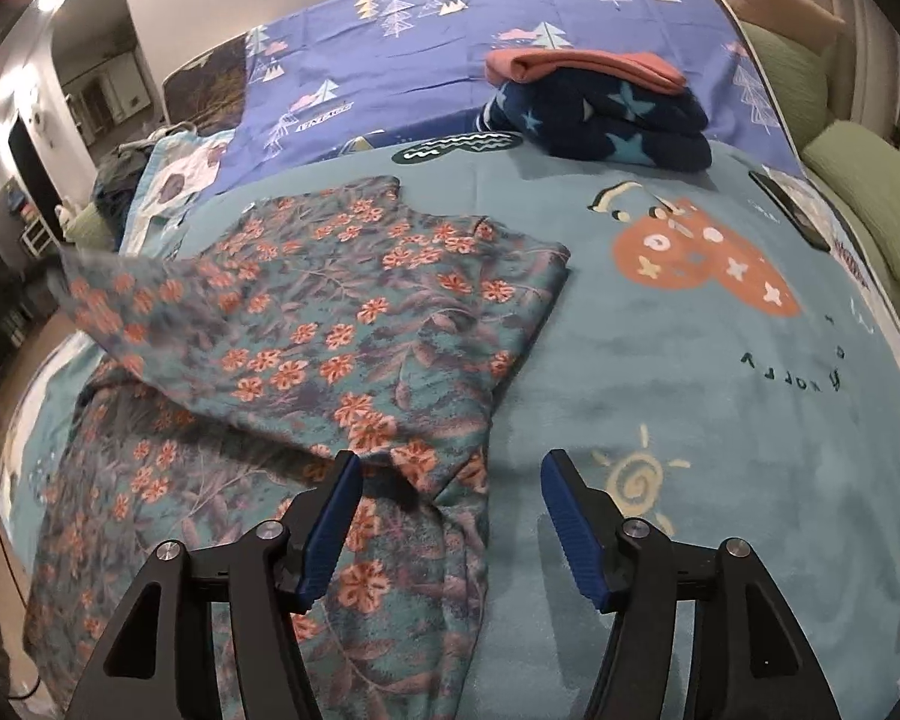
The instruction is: Fold small clothes
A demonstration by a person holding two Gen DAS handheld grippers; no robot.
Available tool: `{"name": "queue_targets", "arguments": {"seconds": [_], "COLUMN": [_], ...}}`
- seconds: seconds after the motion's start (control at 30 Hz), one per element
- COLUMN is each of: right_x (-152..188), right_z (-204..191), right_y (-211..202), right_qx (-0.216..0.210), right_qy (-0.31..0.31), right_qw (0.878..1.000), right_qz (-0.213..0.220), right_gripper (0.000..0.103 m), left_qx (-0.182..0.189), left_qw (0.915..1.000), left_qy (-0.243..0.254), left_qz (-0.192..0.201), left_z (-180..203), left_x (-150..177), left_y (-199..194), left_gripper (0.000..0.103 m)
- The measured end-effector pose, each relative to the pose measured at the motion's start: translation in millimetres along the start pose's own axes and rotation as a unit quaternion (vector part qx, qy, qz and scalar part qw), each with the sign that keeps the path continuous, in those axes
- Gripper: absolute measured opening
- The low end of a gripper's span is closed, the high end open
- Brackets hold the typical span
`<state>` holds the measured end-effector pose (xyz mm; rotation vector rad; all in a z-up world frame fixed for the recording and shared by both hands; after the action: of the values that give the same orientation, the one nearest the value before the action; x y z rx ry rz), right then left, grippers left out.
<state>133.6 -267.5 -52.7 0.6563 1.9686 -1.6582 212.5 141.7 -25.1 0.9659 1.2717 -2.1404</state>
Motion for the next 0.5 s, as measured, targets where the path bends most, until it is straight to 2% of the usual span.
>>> {"name": "queue_targets", "arguments": {"seconds": [0.03,0.1,0.27,0.5], "right_x": [-0.3,-1.1,-3.4,-5.2], "right_z": [-1.6,-5.7,-18.0,-26.3], "right_y": [0.3,0.8,0.9,-0.3], "right_qx": [0.003,0.005,0.027,0.04], "right_qy": [-0.004,-0.011,-0.035,-0.052], "right_qw": [1.0,1.0,0.999,0.998], "right_qz": [-0.001,-0.003,-0.003,0.002], "right_gripper": [0.064,0.065,0.065,0.066], "left_qx": [-0.003,-0.012,-0.009,-0.008], "left_qw": [0.9997,0.9982,0.993,0.9937], "left_qy": [-0.014,-0.041,-0.101,-0.101], "left_qz": [-0.019,-0.041,-0.061,-0.048], "left_z": [-11.2,-25.4,-46.9,-45.4], "left_x": [12.7,30.1,52.2,34.0], "left_y": [7.0,15.8,26.9,34.9], "left_gripper": [0.03,0.045,0.048,0.052]}}
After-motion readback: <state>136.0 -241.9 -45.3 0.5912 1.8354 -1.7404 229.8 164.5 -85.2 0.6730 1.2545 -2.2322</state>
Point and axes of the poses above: each gripper's, at about its wrist camera, not at the fingertips, and y roughly the way its jaws point, z to its right, x to its underside, the point moved 1 cm from there along y, roughly the way its jaws point, and after that the axes turned 3 degrees about z, right-handed, at the moved point
